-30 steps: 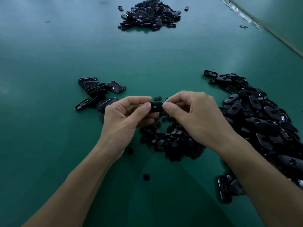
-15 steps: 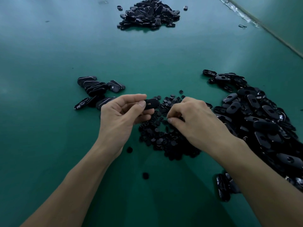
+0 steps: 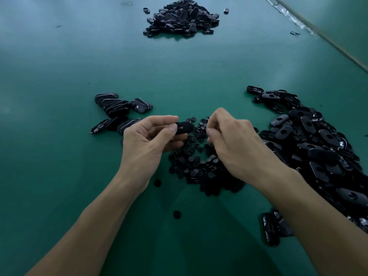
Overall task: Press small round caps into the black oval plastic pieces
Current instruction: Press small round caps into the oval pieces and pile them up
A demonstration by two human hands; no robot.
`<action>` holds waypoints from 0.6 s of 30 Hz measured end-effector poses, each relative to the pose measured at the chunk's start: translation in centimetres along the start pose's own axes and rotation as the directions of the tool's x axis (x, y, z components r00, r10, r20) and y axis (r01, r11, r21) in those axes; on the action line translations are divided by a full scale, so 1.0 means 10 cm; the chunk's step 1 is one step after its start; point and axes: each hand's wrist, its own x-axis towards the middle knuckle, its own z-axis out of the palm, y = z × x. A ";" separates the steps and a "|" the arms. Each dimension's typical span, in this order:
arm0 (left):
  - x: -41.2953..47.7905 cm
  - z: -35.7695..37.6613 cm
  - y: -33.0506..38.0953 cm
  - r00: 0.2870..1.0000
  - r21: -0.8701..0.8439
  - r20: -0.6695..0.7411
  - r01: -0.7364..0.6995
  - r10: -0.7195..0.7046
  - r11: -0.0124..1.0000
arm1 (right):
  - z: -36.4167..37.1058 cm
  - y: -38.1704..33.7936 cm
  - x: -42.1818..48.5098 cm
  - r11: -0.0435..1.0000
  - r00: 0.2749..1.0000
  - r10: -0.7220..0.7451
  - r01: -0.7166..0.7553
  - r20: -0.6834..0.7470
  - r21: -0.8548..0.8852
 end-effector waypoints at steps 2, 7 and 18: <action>-0.01 0.00 0.00 1.000 -0.002 -0.003 0.001 -0.001 1.000 | -0.02 -0.03 0.00 0.999 1.000 -0.013 0.014 -0.007 0.047; 0.00 0.02 -0.01 1.000 0.018 -0.020 -0.005 0.005 1.000 | -0.03 -0.10 0.00 0.992 0.996 -0.033 0.043 -0.085 0.119; 0.00 0.01 -0.05 0.999 0.076 -0.001 -0.038 0.038 0.996 | 0.01 -0.15 -0.03 0.980 0.990 -0.045 0.070 -0.137 0.188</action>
